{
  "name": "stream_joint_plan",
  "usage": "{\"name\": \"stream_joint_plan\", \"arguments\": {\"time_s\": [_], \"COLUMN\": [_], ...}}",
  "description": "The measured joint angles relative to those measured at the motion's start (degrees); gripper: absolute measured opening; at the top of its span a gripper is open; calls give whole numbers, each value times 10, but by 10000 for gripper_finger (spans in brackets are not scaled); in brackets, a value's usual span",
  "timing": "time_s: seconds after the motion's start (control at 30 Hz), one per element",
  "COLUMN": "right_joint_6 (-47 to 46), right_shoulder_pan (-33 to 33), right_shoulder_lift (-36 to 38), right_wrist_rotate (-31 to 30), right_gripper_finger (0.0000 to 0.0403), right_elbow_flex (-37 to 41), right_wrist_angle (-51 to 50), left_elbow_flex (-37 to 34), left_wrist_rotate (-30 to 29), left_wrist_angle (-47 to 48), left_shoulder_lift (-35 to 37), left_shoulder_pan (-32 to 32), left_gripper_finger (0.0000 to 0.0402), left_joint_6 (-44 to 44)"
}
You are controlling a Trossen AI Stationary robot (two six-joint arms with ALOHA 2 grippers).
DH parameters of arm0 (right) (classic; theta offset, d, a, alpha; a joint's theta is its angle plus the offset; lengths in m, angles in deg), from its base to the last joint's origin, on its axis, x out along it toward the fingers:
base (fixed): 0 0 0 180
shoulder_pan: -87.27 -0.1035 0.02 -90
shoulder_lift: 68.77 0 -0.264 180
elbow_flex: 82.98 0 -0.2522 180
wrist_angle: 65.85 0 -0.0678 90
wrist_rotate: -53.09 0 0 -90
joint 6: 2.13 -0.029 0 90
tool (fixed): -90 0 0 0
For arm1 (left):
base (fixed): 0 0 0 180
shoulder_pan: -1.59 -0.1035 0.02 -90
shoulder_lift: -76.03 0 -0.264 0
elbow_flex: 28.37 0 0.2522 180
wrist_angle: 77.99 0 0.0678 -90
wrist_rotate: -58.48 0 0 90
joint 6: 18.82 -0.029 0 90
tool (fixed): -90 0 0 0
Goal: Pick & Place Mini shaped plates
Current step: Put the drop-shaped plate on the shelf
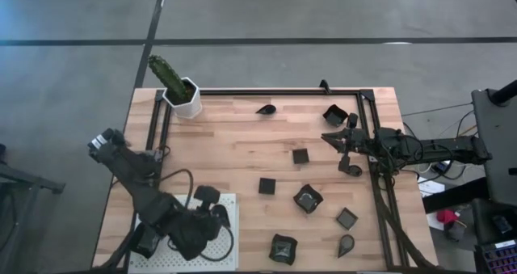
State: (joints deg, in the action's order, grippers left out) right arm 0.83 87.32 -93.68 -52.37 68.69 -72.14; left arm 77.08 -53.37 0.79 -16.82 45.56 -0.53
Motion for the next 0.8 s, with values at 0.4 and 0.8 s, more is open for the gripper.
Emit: {"name": "stream_joint_plan", "arguments": {"time_s": [0.4, 0.8], "right_joint_6": [-13, -15], "right_shoulder_pan": [0, 0], "right_shoulder_lift": [0, 0], "right_wrist_rotate": [5, 5], "right_gripper_finger": [34, 33], "right_elbow_flex": [0, 0], "right_wrist_angle": [0, 0], "left_elbow_flex": [0, -1], "left_wrist_rotate": [16, 19], "left_wrist_angle": [-12, -61], "left_shoulder_lift": [-41, -46], "left_shoulder_pan": [38, 44], "left_gripper_finger": [0, 6], "left_joint_6": [42, 49]}}
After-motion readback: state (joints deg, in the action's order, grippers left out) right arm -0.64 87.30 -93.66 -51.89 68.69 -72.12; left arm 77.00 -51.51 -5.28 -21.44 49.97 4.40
